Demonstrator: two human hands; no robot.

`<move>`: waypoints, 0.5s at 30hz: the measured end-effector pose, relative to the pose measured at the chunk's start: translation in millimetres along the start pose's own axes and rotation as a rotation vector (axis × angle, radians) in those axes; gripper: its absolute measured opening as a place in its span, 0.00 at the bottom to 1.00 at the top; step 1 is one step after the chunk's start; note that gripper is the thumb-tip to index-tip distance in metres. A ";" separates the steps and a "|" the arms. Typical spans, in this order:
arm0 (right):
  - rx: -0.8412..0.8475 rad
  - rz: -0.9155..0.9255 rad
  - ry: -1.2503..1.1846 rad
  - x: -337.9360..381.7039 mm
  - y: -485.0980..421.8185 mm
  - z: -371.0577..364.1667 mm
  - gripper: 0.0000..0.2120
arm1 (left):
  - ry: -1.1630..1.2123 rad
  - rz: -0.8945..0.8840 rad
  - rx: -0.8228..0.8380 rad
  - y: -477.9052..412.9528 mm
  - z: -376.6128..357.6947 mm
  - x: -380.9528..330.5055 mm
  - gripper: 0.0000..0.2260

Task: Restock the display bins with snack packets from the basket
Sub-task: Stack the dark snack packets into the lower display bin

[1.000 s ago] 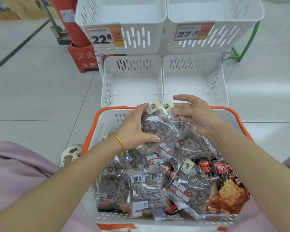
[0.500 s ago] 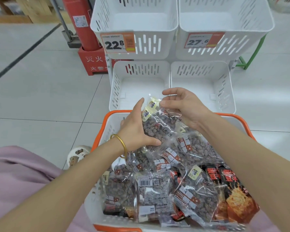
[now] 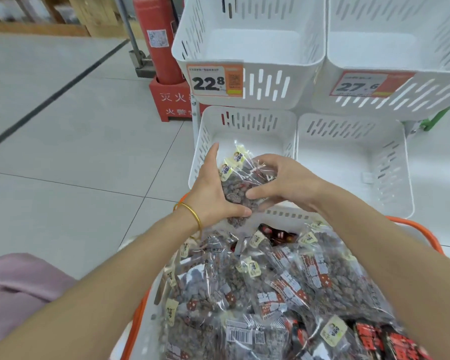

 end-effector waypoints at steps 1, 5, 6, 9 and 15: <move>-0.013 0.019 -0.012 4.0 -10.9 2.4 0.27 | -0.001 -0.002 -0.020 -7.5 5.4 2.7 0.60; -0.182 -0.008 -0.053 2.6 -62.3 19.7 0.22 | -0.140 0.078 -0.190 -27.7 39.8 35.9 0.53; -0.233 -0.017 -0.037 -1.9 -76.1 22.1 0.21 | -0.224 0.134 -0.212 -25.9 46.9 51.3 0.48; -0.261 -0.048 0.037 -17.6 -116.3 13.2 0.21 | -0.411 0.286 -0.143 -9.1 48.0 97.2 0.38; -0.264 -0.113 -0.111 -35.1 -168.7 0.4 0.23 | -0.434 0.237 -0.156 -6.5 43.3 118.1 0.36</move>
Point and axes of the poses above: each hand's wrist, its own y-axis away from the middle knuckle, its own z-axis out of the back of the hand, x = y × z, the point moved 4 cm from there along -y, towards the middle knuckle, and after that the axes turned 13 degrees about y, right-handed, at the moved point
